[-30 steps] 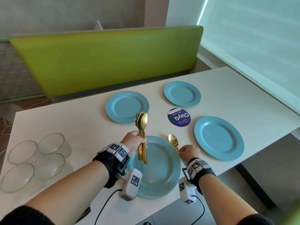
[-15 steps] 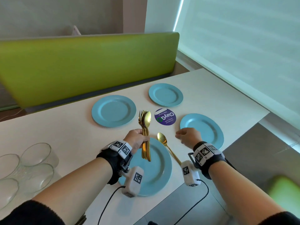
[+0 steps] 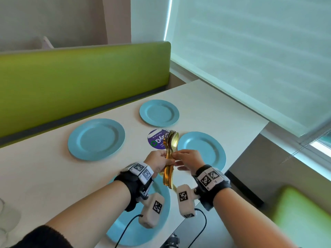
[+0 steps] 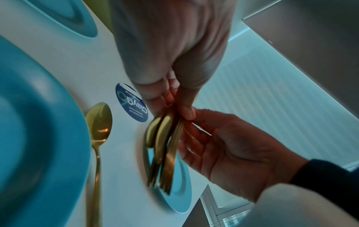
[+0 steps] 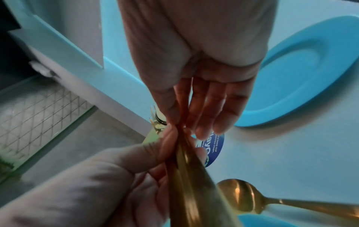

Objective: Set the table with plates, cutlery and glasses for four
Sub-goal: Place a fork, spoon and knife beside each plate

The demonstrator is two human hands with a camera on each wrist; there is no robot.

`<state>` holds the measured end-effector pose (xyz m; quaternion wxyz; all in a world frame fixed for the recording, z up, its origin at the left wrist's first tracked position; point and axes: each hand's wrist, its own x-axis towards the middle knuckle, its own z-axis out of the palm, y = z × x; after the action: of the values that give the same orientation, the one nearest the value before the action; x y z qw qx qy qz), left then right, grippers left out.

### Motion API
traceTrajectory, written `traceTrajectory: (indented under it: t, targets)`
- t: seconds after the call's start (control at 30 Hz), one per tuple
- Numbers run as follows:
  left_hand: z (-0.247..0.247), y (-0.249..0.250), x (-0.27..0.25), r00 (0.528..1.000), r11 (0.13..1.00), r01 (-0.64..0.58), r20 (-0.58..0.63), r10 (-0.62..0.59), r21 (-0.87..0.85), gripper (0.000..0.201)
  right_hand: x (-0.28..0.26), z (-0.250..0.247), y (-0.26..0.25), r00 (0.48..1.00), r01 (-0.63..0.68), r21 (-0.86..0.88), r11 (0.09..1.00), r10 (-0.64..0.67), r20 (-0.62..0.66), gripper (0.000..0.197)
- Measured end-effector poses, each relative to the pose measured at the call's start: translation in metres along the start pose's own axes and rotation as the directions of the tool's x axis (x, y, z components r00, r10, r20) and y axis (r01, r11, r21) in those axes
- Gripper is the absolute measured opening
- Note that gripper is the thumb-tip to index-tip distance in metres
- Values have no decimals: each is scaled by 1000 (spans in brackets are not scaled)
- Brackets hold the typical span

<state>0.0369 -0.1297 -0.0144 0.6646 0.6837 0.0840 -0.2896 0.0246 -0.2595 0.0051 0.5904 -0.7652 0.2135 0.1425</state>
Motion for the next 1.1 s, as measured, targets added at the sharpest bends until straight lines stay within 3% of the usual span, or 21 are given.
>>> traceTrajectory:
  t: [0.2, 0.3, 0.4, 0.47, 0.53, 0.63, 0.7, 0.93, 1.1]
  targets:
    - [11, 24, 45, 998, 999, 48, -28, -48, -8, 14, 55, -33, -13, 996, -83, 127, 988, 85, -11, 12]
    - [14, 34, 74, 992, 998, 68, -106, -67, -1, 14, 91, -66, -19, 995, -61, -44, 997, 58, -76, 19]
    - [10, 42, 96, 982, 997, 77, -173, -77, -11, 14, 133, -111, -24, 990, -89, -344, 935, 46, -132, 18]
    - [6, 47, 109, 975, 996, 80, -206, -84, -27, 11, 160, -139, -29, 989, -114, -578, 808, 36, -144, 11]
    - [3, 52, 118, 967, 995, 90, -235, -97, -44, 10, 182, -162, -31, 990, -132, -821, 555, 38, -133, 17]
    - [0, 55, 129, 956, 992, 94, -270, -114, -86, 11, 211, -187, -24, 986, -165, -939, 301, 68, -151, 16]
    - [0, 54, 137, 946, 990, 102, -298, -126, -95, 15, 228, -198, -14, 984, -170, -960, 221, 83, -155, 18]
    - [4, 49, 150, 917, 990, 128, -372, -142, -62, 17, 262, -206, 12, 989, -107, -976, 190, 117, -85, 27]
    - [10, 50, 153, 904, 989, 132, -399, -150, -72, 16, 268, -199, 12, 994, -88, -970, 227, 90, -70, 30]
